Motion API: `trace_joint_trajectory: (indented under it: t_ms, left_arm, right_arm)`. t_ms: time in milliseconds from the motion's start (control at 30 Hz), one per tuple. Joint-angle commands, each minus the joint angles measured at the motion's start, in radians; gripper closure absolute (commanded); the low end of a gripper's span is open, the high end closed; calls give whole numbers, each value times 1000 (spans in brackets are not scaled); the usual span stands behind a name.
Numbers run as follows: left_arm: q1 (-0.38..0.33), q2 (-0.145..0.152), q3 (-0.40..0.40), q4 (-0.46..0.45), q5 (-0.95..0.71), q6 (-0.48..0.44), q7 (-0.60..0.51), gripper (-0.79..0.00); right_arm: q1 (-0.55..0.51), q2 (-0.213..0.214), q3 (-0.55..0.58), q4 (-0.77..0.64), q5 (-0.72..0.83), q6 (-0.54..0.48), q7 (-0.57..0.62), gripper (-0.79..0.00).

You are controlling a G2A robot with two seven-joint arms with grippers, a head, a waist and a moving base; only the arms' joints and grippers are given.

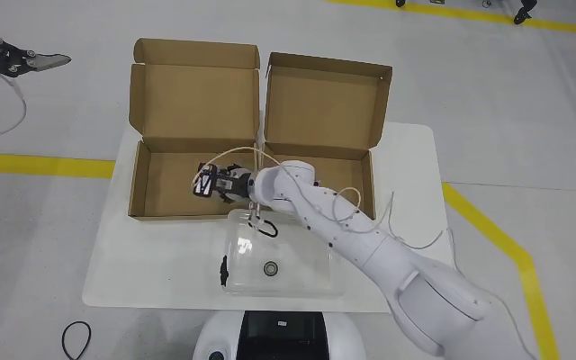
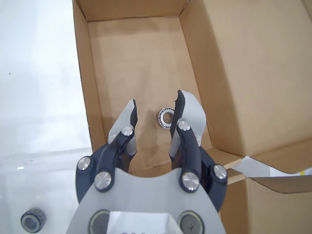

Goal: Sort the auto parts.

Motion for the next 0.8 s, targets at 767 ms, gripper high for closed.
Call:
trace_joint_trajectory:
  t_ms: [767]
  left_arm:
    - [0,0,0,0,0,0,0,-785]
  right_arm:
    - [-586,264,391,-712,-234,-399,166,-289]
